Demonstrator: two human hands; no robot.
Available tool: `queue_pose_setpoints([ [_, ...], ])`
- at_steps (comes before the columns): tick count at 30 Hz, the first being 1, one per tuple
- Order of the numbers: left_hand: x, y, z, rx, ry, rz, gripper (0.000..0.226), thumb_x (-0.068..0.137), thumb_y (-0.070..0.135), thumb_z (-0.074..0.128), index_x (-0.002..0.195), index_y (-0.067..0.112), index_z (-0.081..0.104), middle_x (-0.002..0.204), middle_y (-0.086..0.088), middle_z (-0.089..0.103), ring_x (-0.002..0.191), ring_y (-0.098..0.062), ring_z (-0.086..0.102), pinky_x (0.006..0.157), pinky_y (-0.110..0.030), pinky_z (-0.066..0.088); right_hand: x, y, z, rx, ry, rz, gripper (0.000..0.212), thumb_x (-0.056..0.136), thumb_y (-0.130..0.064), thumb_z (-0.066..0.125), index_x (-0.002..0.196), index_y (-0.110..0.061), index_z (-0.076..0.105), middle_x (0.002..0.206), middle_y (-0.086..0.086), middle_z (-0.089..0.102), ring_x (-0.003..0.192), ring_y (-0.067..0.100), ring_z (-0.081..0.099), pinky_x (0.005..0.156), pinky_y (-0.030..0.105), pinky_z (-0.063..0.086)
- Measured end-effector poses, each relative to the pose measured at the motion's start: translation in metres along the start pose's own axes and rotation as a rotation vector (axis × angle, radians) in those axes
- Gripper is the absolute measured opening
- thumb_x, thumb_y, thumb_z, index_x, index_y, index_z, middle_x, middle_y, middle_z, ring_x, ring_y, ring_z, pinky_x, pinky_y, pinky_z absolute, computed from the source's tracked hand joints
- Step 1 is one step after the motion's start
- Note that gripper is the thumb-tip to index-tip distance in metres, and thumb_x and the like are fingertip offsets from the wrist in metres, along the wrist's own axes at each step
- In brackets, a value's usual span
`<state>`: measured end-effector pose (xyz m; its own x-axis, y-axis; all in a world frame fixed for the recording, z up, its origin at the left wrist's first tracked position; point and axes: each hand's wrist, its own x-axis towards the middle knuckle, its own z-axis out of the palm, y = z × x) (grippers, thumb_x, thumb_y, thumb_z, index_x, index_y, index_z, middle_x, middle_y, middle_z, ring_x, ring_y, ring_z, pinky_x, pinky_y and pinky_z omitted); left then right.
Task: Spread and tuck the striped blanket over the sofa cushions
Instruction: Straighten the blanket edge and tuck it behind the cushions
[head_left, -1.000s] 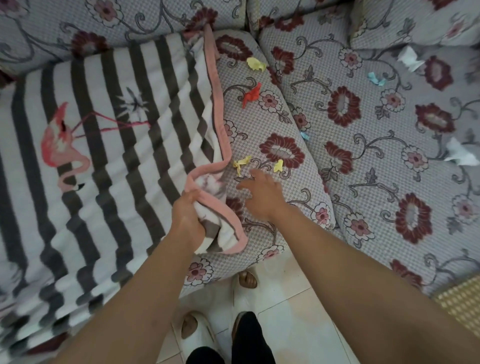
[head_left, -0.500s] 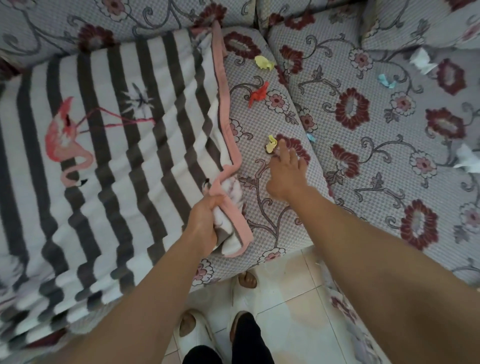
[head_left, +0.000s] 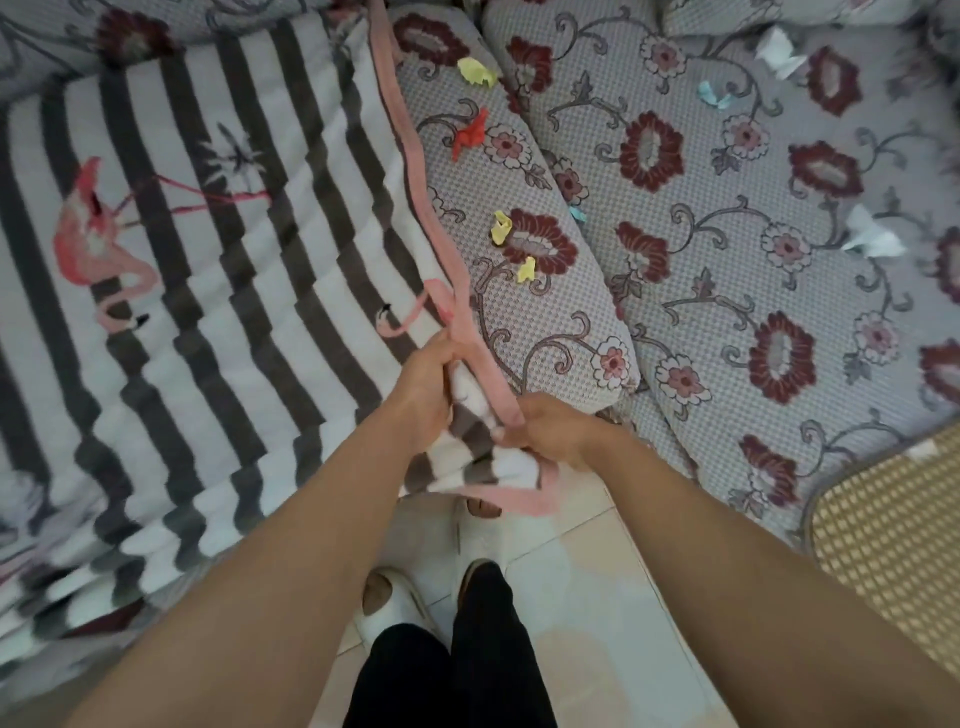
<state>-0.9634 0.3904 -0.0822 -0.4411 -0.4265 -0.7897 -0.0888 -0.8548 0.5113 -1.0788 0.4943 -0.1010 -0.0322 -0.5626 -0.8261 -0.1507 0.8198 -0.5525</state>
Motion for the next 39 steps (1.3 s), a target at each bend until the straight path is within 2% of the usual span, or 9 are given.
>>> queue_pose_setpoints([
  [4,-0.002,-0.019,-0.014,0.414,0.015,0.047,0.043,0.098,0.022,0.039,0.141,0.019,0.04,0.14,0.001,0.044,0.136,-0.014,0.034,0.112,-0.029,0.022,-0.014,0.06,-0.028,-0.424,0.04,0.188,0.018,0.091,-0.022,0.057,0.105,-0.01,0.06,0.103,0.013,0.066,0.094,0.033,0.066,0.086,0.047,0.055],
  [8,-0.004,-0.038,-0.027,0.726,0.057,-0.008,0.046,0.099,0.02,0.041,0.145,0.02,0.035,0.154,0.0,0.03,0.142,-0.019,0.026,0.116,-0.031,0.02,-0.012,0.116,-0.036,-0.667,0.212,0.352,0.045,0.091,-0.024,0.057,0.129,-0.003,0.048,0.123,0.017,0.058,0.109,0.034,0.058,0.093,0.04,0.049],
  [10,-0.005,-0.044,-0.032,0.807,0.086,0.03,0.047,0.097,0.014,0.043,0.144,0.019,0.038,0.153,0.001,0.031,0.14,-0.019,0.03,0.112,-0.029,0.023,-0.003,0.123,-0.033,-0.691,0.265,0.35,0.039,0.092,-0.019,0.053,0.128,-0.004,0.05,0.127,0.018,0.056,0.115,0.034,0.054,0.095,0.038,0.045],
  [13,-0.006,-0.051,-0.043,0.904,0.147,0.086,0.045,0.095,0.008,0.043,0.14,0.016,0.044,0.148,-0.002,0.04,0.134,-0.021,0.039,0.107,-0.027,0.03,0.008,0.104,-0.027,-0.674,0.343,0.28,0.006,0.089,-0.014,0.049,0.091,-0.015,0.055,0.111,0.012,0.06,0.1,0.029,0.056,0.085,0.036,0.045],
  [17,-0.007,-0.05,-0.058,0.908,0.256,0.189,0.041,0.092,0.004,0.043,0.128,0.019,0.055,0.139,-0.003,0.05,0.124,-0.024,0.051,0.105,-0.038,0.043,0.023,0.058,-0.021,-0.492,0.481,0.058,0.027,0.089,-0.016,0.053,0.117,-0.014,0.055,0.122,0.011,0.058,0.109,0.032,0.056,0.091,0.037,0.048],
  [22,0.005,-0.025,-0.077,1.054,0.346,0.289,0.044,0.091,0.006,0.043,0.133,0.019,0.051,0.139,-0.004,0.049,0.125,-0.023,0.049,0.106,-0.041,0.042,0.056,-0.01,-0.021,-0.455,0.539,-0.136,0.032,0.09,-0.006,0.049,0.122,-0.006,0.052,0.124,0.015,0.056,0.111,0.032,0.055,0.095,0.043,0.048],
  [29,0.027,-0.002,-0.103,1.33,0.402,0.307,0.048,0.091,0.006,0.046,0.137,0.018,0.046,0.144,-0.006,0.044,0.128,-0.026,0.046,0.102,-0.036,0.042,0.106,-0.043,-0.028,-0.466,0.608,0.083,0.053,0.091,-0.013,0.052,0.138,-0.002,0.03,0.136,0.023,0.041,0.113,0.039,0.055,0.095,0.043,0.049],
  [34,0.034,-0.011,-0.102,1.392,0.357,0.323,0.049,0.09,0.008,0.046,0.138,0.018,0.045,0.137,-0.007,0.048,0.123,-0.027,0.046,0.101,-0.041,0.044,0.104,-0.035,-0.036,-0.53,0.554,0.152,0.022,0.091,-0.012,0.055,0.109,0.0,0.059,0.1,0.016,0.065,0.093,0.033,0.065,0.08,0.038,0.056],
  [39,0.032,-0.021,-0.087,1.401,0.269,0.288,0.046,0.09,0.009,0.046,0.135,0.021,0.048,0.125,-0.005,0.052,0.117,-0.025,0.048,0.095,-0.041,0.047,0.082,-0.016,-0.058,-0.707,0.6,0.32,0.023,0.089,-0.004,0.05,0.111,0.0,0.057,0.113,0.017,0.062,0.106,0.036,0.061,0.085,0.041,0.05],
])
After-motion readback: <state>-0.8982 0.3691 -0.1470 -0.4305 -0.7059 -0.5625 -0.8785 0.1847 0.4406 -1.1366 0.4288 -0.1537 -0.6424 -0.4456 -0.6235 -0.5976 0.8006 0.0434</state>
